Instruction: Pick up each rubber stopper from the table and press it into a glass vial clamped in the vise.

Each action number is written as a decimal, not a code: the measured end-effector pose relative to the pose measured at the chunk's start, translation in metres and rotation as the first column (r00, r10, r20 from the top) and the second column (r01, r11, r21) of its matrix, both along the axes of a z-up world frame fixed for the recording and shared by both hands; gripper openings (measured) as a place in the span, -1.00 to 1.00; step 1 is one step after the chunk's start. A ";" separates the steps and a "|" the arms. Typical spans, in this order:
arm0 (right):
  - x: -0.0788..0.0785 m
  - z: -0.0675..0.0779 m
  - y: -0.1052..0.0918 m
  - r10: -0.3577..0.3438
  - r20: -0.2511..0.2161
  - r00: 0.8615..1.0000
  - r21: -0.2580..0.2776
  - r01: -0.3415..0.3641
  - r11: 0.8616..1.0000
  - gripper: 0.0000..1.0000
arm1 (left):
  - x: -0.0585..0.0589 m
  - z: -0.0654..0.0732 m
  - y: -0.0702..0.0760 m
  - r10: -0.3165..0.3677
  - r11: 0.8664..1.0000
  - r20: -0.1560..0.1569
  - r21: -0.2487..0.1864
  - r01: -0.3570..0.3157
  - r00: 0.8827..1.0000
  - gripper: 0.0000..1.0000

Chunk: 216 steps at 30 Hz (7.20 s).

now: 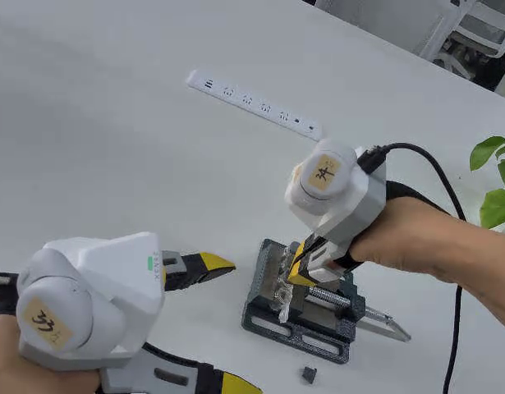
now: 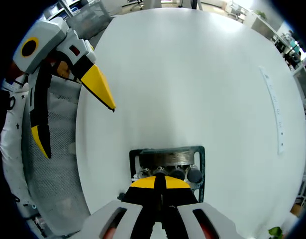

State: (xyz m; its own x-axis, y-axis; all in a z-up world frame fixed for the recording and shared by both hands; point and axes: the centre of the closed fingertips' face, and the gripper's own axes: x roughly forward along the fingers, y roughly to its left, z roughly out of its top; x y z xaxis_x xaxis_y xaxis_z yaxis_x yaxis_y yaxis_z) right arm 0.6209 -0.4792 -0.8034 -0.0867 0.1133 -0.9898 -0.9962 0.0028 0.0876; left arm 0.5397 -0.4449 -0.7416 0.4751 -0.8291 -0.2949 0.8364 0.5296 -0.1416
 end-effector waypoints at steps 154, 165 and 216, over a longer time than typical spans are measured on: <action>-0.046 0.062 -0.124 -0.395 0.040 0.918 0.578 0.301 0.758 -0.07 | -0.018 0.030 -0.022 -0.081 0.977 0.054 0.202 0.069 0.995 0.31; -0.075 0.053 -0.146 -0.418 -0.013 0.908 0.671 0.318 0.670 0.20 | -0.012 0.013 -0.039 -0.160 0.956 0.027 0.255 0.147 0.987 0.18; -0.111 0.018 -0.200 -0.558 -0.137 0.819 0.758 0.449 0.472 0.38 | 0.005 -0.109 -0.114 -0.419 0.734 -0.149 0.525 0.430 0.896 -0.69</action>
State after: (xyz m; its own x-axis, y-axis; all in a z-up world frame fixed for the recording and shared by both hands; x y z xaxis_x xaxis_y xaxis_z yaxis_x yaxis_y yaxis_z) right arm 0.5101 -0.6796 -0.7857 0.3345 0.7773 -0.5328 -0.8455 0.4972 0.1946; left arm 0.5449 -0.5593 -0.8501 0.1016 -0.6497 -0.7534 0.9928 0.1144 0.0352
